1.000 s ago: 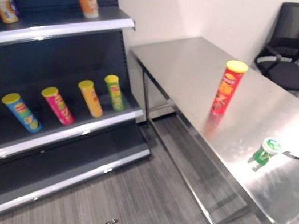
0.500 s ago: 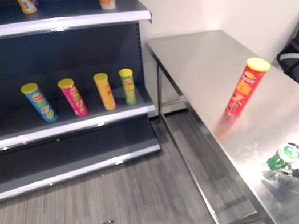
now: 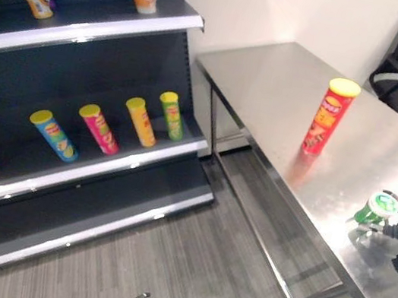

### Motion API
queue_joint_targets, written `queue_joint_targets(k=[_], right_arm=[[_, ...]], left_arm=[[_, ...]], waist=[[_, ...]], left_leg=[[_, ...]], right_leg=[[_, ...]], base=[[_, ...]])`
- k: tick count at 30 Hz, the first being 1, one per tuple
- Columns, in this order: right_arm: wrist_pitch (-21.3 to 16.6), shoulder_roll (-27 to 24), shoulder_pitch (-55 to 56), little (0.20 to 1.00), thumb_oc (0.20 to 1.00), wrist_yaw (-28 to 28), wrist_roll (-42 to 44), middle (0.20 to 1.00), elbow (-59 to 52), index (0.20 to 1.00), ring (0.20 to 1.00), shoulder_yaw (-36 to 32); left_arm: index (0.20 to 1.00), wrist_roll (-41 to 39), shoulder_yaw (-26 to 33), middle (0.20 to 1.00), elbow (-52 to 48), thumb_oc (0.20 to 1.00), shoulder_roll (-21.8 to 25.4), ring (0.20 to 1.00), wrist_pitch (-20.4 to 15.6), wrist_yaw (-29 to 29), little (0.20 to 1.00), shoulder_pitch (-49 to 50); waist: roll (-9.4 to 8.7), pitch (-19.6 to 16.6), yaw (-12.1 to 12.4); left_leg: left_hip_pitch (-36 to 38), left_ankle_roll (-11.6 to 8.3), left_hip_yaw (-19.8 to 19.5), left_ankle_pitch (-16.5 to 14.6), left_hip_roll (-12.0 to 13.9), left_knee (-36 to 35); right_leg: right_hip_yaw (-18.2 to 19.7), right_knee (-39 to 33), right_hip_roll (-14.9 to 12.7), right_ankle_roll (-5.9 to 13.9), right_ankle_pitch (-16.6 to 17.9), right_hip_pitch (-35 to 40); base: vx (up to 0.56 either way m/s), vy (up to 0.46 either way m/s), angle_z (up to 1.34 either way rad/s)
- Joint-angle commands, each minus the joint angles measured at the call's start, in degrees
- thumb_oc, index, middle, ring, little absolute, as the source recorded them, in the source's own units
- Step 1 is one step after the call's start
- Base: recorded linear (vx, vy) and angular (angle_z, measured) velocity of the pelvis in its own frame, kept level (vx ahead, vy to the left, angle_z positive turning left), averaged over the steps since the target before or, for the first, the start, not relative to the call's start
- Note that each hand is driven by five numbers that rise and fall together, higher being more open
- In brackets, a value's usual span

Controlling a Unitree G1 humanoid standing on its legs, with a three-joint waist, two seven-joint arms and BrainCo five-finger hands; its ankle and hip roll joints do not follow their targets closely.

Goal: Put the goods on the table back onto the shelves and tidy them up.

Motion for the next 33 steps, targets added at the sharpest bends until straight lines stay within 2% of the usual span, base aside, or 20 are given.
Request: queue_joint_targets(k=[1, 15, 16, 18, 30, 33], right_arm=[[-2.1, 0.5, -6.2, 1.0, 1.0, -2.8, -0.2, 1.0, 0.3, 1.0, 1.0, -2.2], [-2.3, 2.9, -6.5, 1.0, 1.0, -5.6, -0.9, 1.0, -1.1, 1.0, 1.0, -3.7], [-2.3, 2.9, -6.6, 0.755, 0.755, -5.6, -0.8, 0.755, -1.0, 0.755, 0.755, -3.6], [-2.2, 3.0, -6.8, 0.2, 0.2, -5.4, -0.6, 0.2, -0.7, 0.2, 0.2, -3.2], [-2.6, 3.2, -7.3, 0.2, 0.2, -5.0, -0.2, 0.2, -1.8, 0.2, 0.2, -2.3], [-3.1, 2.9, -6.8, 0.2, 0.2, -5.7, -0.8, 0.2, -5.3, 0.2, 0.2, -3.7]], left_arm=[[1.0, -0.9, -0.8, 1.0, 2.3, 1.0, 2.8, 1.0, -1.1, 0.6, 1.0, -3.6], [1.0, -0.6, -0.5, 1.0, 1.7, 1.0, 2.9, 1.0, -1.2, 1.2, 1.0, -2.9], [1.0, -0.6, -0.5, 1.0, 1.7, 1.0, 2.9, 1.0, -1.2, 1.2, 1.0, -2.9], [1.0, -0.8, -0.5, 1.0, 1.7, 1.0, 2.8, 1.0, -1.2, 1.1, 1.0, -2.8], [1.0, -0.9, -0.3, 1.0, 1.8, 1.0, 2.9, 1.0, -1.2, 1.2, 1.0, -2.7], [1.0, -0.7, 0.3, 1.0, 1.6, 1.0, 3.0, 1.0, -1.2, 1.2, 1.0, -2.7]], waist=[[-3.73, -0.4, 1.8], [-3.61, -0.7, 2.2], [-3.64, -0.7, 2.3], [-3.69, -0.7, 2.4], [-3.89, -0.6, 2.6], [-3.81, -0.4, 2.5]], left_leg=[[3.1, -3.8, 3.3, -3.8, 3.4, 0.9], [3.6, -3.51, 3.7, -4.4, 3.3, 1.0], [3.6, -3.53, 3.7, -4.4, 3.3, 1.0], [3.6, -3.55, 3.8, -4.4, 3.3, 1.0], [3.7, -4.0, 3.9, -4.1, 3.8, 0.9], [3.8, -4.32, 3.8, -4.0, 4.2, 1.1]], right_leg=[[0.9, 2.9, -2.4, 2.44, -7.3, 1.4], [0.9, 3.0, -2.3, 2.47, -7.6, 1.7], [0.9, 3.0, -2.3, 2.47, -7.7, 1.7], [0.8, 2.9, -2.3, 2.46, -7.7, 1.8], [0.4, 3.0, -1.8, 2.19, -8.1, 2.0], [0.4, 3.1, -1.5, 2.0, -8.4, 2.1]], base=[[0.0, 0.0, 0.0], [0.0, 0.0, 0.0], [0.0, 0.0, 0.0], [0.0, 0.0, 0.0], [0.0, 0.0, 0.0], [0.0, -0.037, 0.0]])
